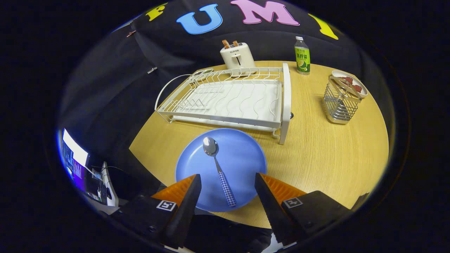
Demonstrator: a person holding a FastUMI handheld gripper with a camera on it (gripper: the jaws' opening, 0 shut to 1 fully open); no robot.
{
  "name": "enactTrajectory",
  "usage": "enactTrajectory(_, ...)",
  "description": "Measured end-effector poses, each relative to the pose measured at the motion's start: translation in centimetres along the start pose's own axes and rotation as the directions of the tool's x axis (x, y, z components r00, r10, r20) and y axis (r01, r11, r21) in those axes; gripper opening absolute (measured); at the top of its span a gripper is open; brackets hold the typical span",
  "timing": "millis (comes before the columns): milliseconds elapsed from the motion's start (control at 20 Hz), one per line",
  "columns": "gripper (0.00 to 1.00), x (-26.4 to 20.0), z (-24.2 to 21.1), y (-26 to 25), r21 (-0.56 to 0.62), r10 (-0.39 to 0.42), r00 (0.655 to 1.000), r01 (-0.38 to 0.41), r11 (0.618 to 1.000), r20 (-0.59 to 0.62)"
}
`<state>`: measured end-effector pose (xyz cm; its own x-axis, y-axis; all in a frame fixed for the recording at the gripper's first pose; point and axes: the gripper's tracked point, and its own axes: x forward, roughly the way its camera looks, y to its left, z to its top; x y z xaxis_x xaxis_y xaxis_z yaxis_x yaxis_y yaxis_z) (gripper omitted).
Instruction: Take the plate from the dish rack, then take the spoon from the basket and place it into the plate.
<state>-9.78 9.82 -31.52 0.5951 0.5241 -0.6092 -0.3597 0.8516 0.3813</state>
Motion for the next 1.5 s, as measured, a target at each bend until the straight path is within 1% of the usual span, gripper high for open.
enactTrajectory(50, 0.94, -0.3, 0.3, 0.0, -0.001, -0.001, 1.000, 0.001, 1.000, 0.007)
enactTrajectory(150, 0.97, -1.2, 1.0, 0.2, -0.007, -0.004, 1.000, 0.004, 1.000, 0.024)
enactTrajectory(300, 0.98, -2.9, 3.2, 0.3, -0.018, -0.015, 0.997, 0.017, 1.000, 0.081)
enactTrajectory(450, 0.98, -5.0, 6.1, 0.2, -0.035, -0.041, 0.987, 0.047, 0.998, 0.153)
enactTrajectory(600, 0.99, -7.6, 10.1, 0.2, -0.049, -0.067, 0.967, 0.081, 0.996, 0.247)
enactTrajectory(800, 0.99, -11.8, 15.8, 0.4, -0.053, -0.083, 0.922, 0.112, 0.992, 0.377)
enactTrajectory(950, 0.99, -14.9, 19.2, 0.0, -0.062, -0.124, 0.882, 0.170, 0.983, 0.455)
enactTrajectory(1050, 0.99, -17.7, 20.8, 0.0, -0.064, -0.152, 0.853, 0.211, 0.975, 0.500)
enactTrajectory(1250, 0.99, -21.3, 23.5, -0.7, -0.042, -0.207, 0.791, 0.282, 0.958, 0.576)
enactTrajectory(1400, 0.99, -23.1, 24.7, -2.2, -0.017, -0.281, 0.741, 0.367, 0.930, 0.610)
enactTrajectory(1500, 0.99, -24.3, 24.9, -2.4, -0.007, -0.306, 0.717, 0.397, 0.918, 0.626)
